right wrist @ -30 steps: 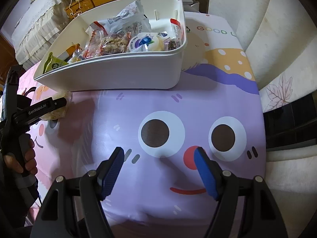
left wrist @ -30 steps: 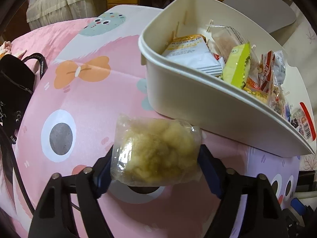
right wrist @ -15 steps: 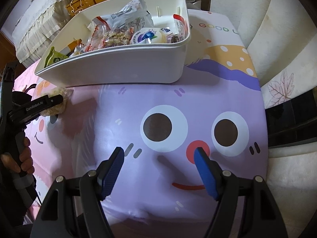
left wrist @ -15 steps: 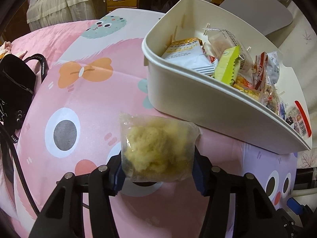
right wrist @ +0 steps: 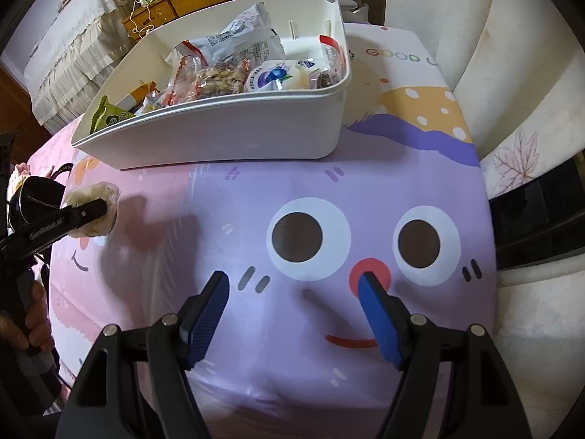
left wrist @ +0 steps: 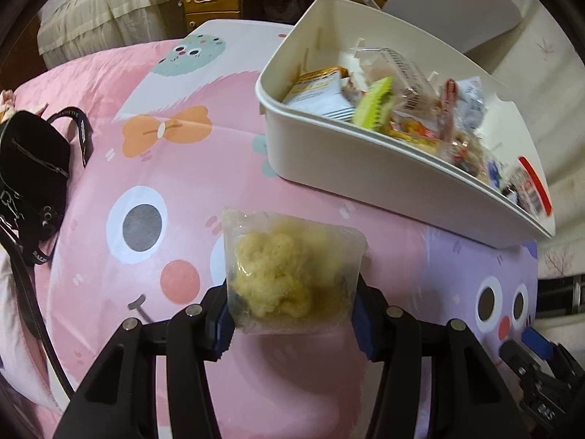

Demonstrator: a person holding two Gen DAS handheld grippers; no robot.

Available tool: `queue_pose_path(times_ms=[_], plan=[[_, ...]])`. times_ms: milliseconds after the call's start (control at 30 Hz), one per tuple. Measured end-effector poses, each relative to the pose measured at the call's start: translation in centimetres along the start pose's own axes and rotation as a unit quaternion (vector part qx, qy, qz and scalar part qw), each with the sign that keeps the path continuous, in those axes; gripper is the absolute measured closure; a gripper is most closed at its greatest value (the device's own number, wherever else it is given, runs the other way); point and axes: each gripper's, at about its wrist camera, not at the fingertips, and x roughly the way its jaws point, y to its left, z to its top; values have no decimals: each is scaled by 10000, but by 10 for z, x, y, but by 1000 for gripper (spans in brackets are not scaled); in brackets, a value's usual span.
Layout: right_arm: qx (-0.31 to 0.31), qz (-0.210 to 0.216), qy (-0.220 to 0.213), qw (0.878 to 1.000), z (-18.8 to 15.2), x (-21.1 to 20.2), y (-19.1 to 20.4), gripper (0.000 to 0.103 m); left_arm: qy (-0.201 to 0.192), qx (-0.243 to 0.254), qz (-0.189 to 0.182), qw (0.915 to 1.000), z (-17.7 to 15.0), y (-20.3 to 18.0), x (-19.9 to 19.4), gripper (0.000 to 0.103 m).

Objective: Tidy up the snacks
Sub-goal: 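Lift clear bag over the white tray and open left tool to release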

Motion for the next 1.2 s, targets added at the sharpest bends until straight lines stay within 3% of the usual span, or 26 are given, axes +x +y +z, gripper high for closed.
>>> queue_pose_path(times_ms=[267,567,1033,1200], plan=[[261,251,24,9993,-6,5,0,29,-85,478,9,9988,5,-22,-46,52],[552,543,-68,9970,-12,4,-8,29,-428,1042,-8,9936,46,-56,-87,52],[391,500,-522,9966,-18,-15,-11,19,-968,1594,-136,9824,119,-116,-66,49],[472,517,-702,9951,-21,-21,-9,16,-611,1411,-341,9875,125,-119,-53,44]])
